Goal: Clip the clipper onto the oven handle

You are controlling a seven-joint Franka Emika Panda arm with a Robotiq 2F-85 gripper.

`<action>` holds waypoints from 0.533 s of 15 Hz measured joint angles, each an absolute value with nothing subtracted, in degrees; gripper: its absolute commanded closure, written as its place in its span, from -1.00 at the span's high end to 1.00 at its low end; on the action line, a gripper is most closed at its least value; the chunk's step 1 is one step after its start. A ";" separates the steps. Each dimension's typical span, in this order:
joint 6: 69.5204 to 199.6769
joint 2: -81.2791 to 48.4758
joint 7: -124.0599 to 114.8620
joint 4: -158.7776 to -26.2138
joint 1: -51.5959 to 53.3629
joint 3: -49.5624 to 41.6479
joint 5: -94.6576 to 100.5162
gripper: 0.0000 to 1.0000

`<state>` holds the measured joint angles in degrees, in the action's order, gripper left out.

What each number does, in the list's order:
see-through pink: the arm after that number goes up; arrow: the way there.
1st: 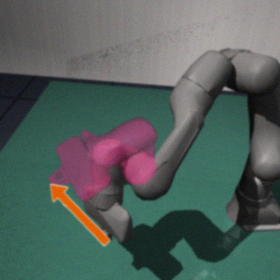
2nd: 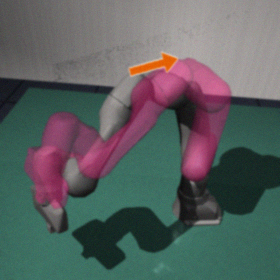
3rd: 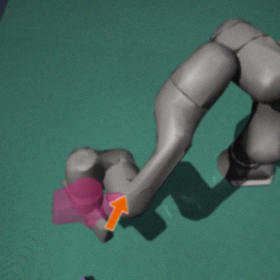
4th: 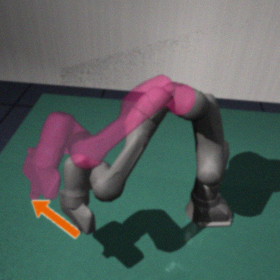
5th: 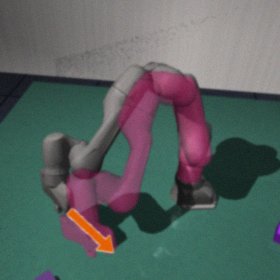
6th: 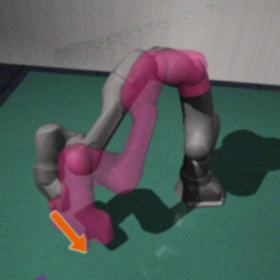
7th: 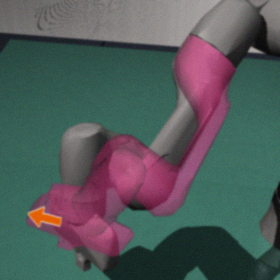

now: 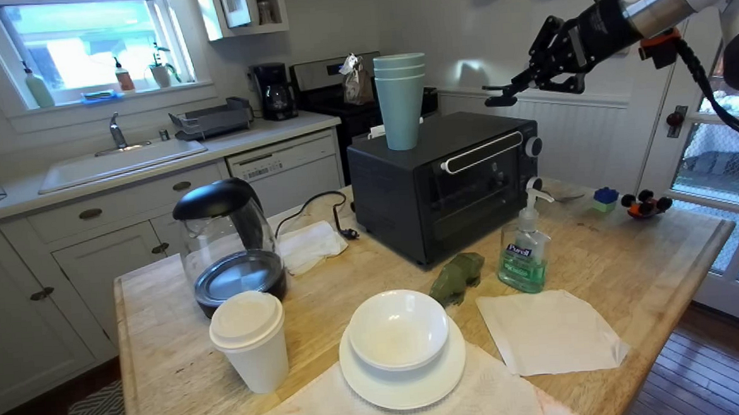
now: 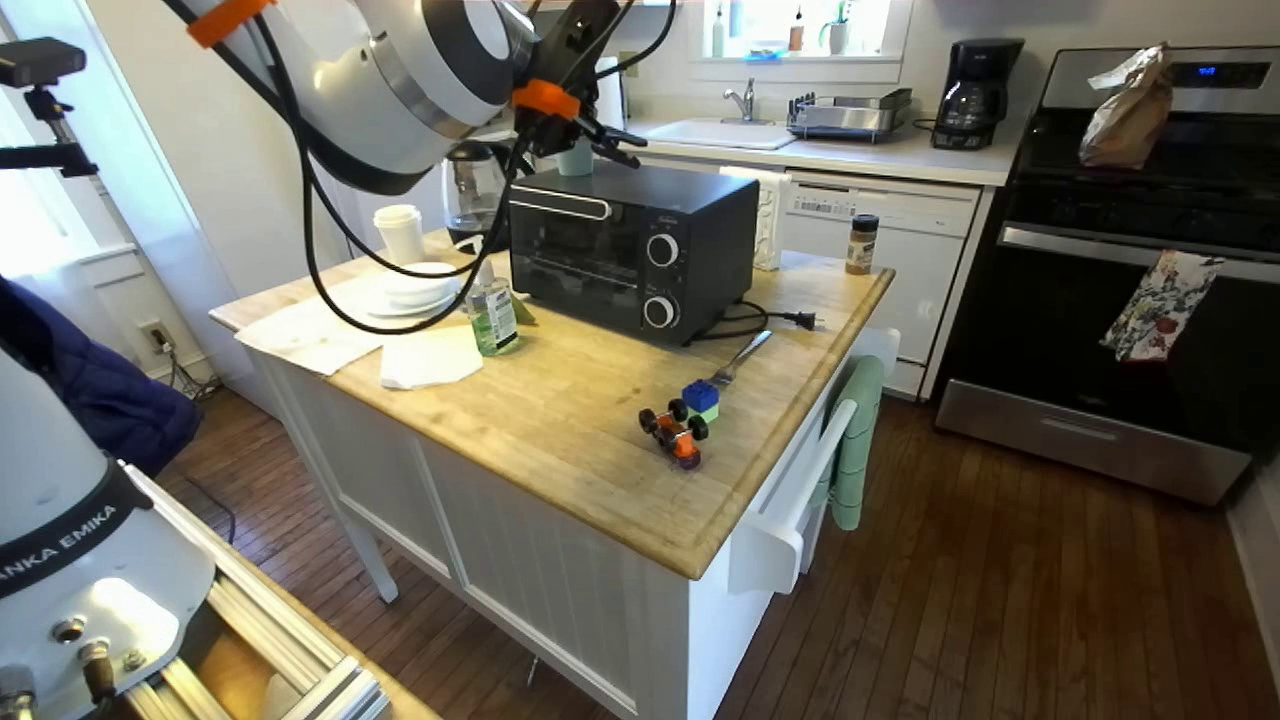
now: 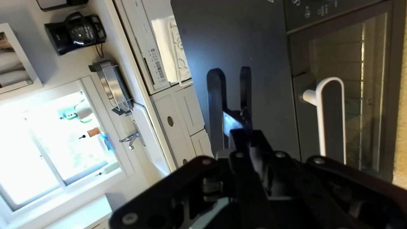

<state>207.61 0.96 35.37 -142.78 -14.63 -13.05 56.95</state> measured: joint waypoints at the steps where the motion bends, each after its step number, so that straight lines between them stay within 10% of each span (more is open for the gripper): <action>1: 207.62 0.96 35.37 -142.78 -14.61 -13.03 57.11 -0.95; 8: 207.63 0.97 28.37 -140.31 -13.40 -11.59 68.43 -0.95</action>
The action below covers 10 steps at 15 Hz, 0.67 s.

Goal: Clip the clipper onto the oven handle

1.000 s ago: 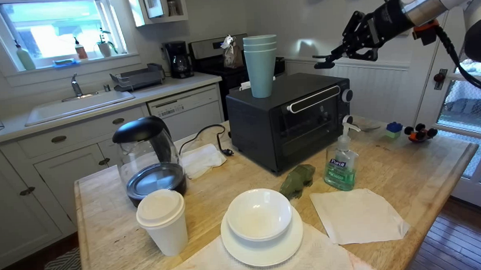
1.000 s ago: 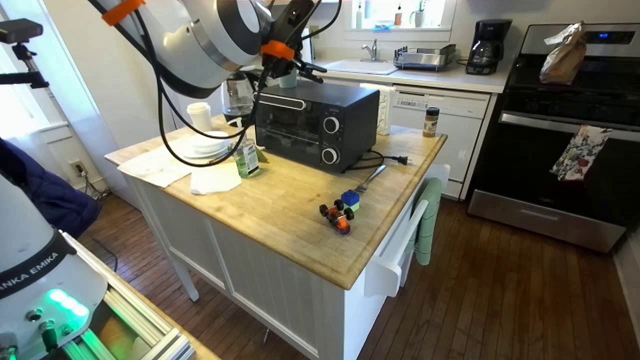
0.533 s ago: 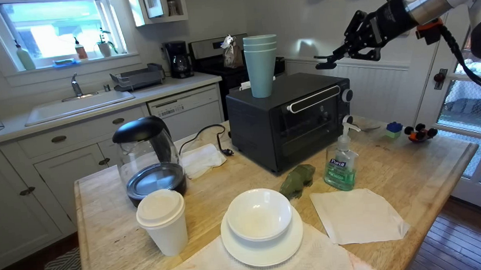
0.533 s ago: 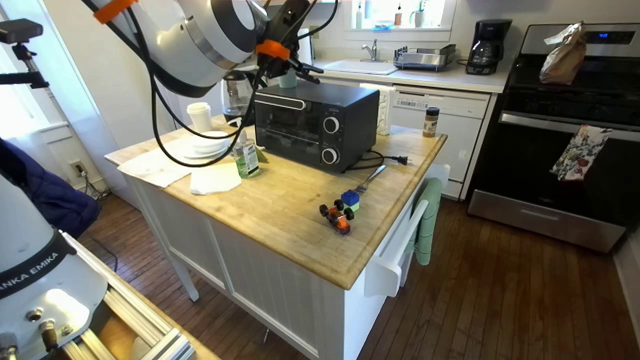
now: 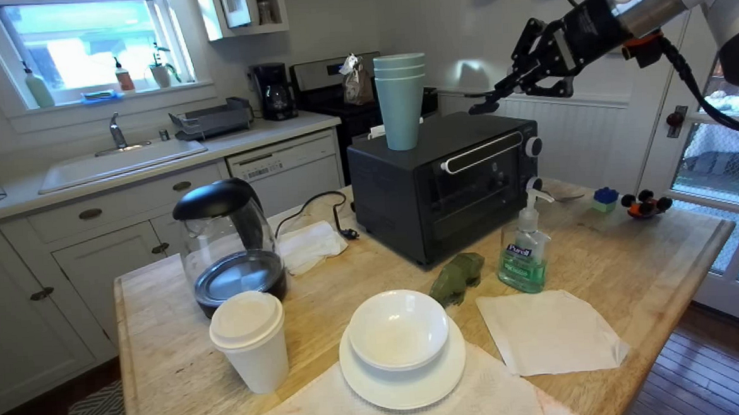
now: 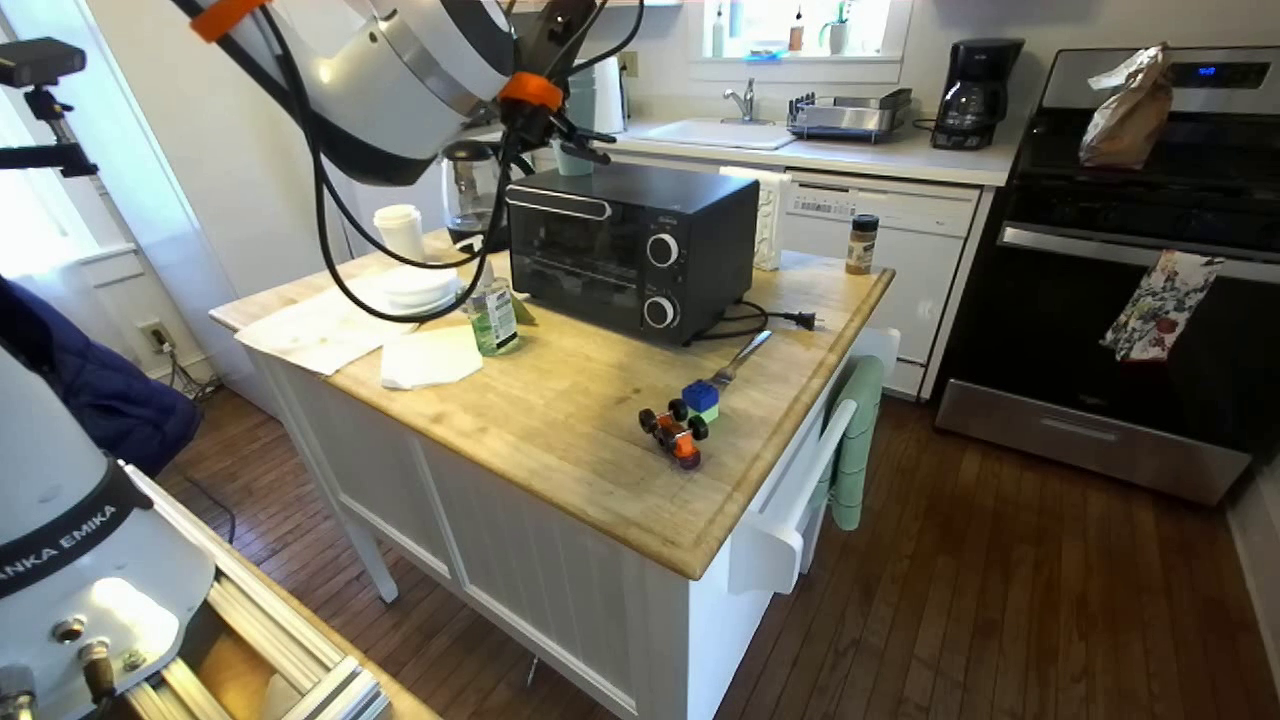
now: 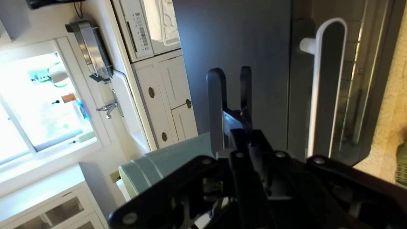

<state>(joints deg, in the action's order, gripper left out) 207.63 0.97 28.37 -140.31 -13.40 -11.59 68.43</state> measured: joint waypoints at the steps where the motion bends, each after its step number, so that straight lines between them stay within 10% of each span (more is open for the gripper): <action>1: 207.45 0.97 25.56 -139.67 -13.29 -11.44 71.42 -0.95; 10: 206.19 1.31 -2.17 -131.66 -13.51 -11.69 98.30 -0.95</action>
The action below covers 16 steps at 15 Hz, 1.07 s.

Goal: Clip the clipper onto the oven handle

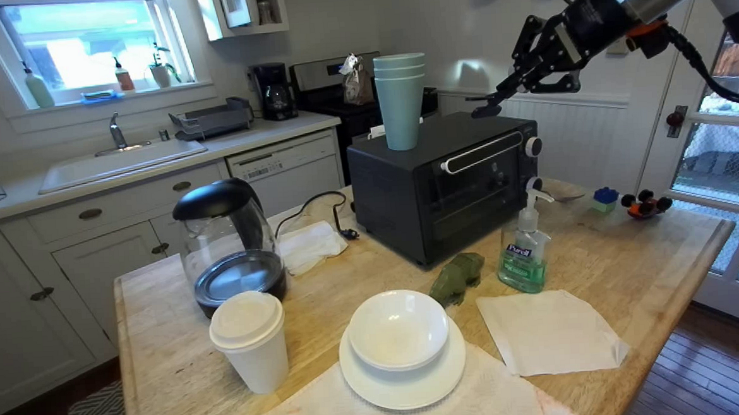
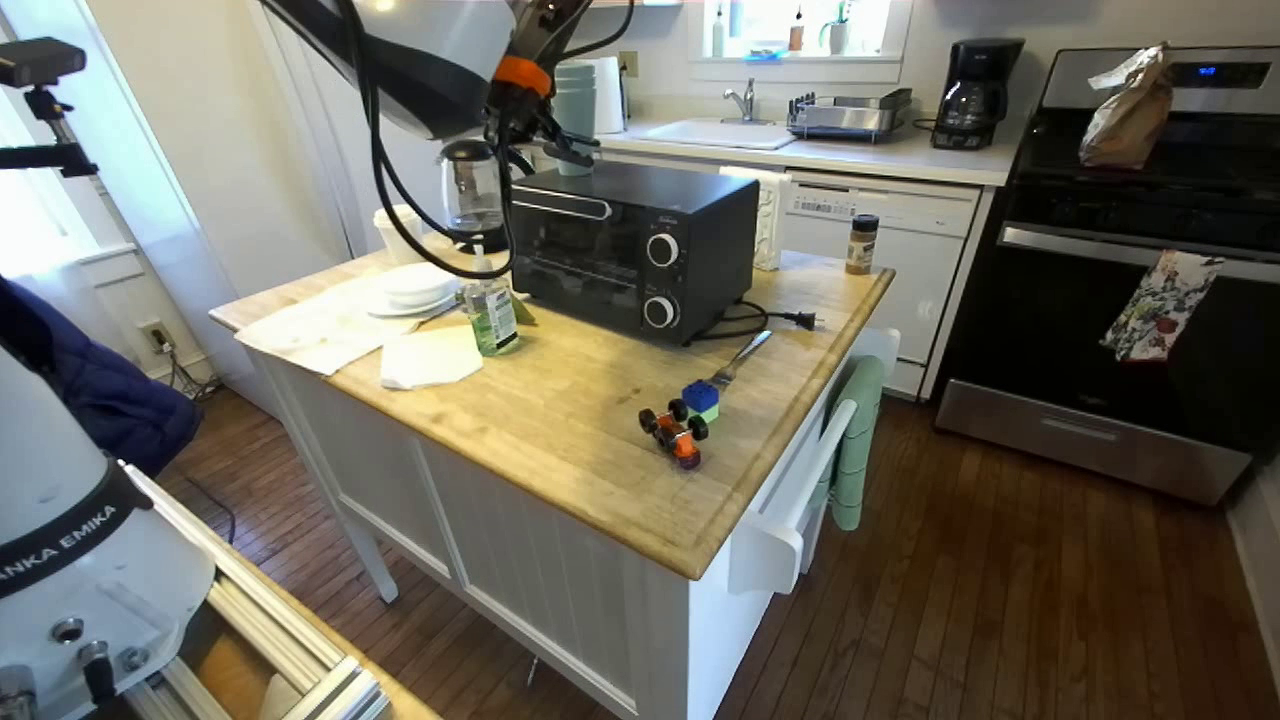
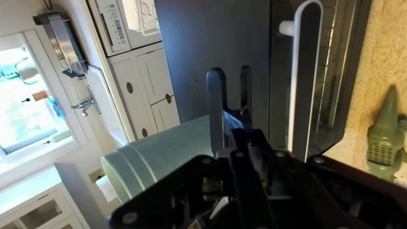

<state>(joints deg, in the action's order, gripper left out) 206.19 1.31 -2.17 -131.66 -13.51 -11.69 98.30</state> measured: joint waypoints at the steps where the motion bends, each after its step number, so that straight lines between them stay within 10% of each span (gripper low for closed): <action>1: 206.19 1.34 -5.67 -130.83 -13.58 -11.78 101.86 -0.95; 16: 219.49 -0.44 -49.97 -113.73 -14.22 -11.51 143.16 -0.95</action>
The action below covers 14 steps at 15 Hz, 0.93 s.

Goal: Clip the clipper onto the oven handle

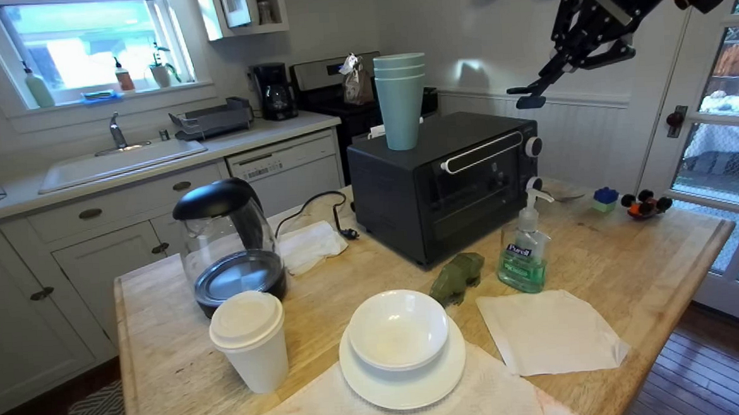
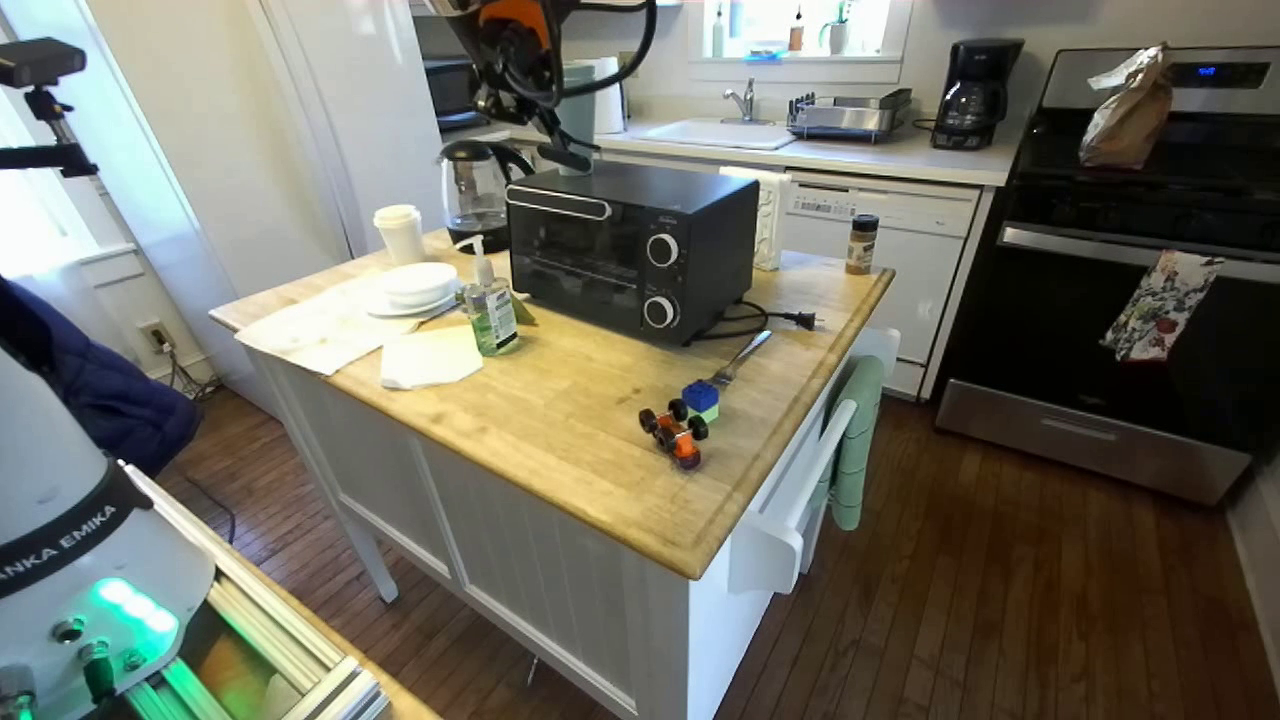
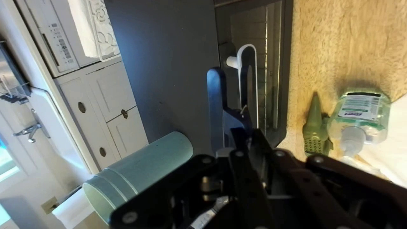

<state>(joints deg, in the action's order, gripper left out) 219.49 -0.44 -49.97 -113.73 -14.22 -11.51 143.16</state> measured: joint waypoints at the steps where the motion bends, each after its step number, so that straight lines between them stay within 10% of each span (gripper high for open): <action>1: 220.80 -1.12 -51.13 -112.58 -14.07 -11.41 144.06 -0.95; 14: 228.03 -12.09 -51.09 -104.08 -3.67 -21.75 143.82 -0.95</action>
<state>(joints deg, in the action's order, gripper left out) 228.03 -12.09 -51.09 -104.08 -3.67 -21.75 143.82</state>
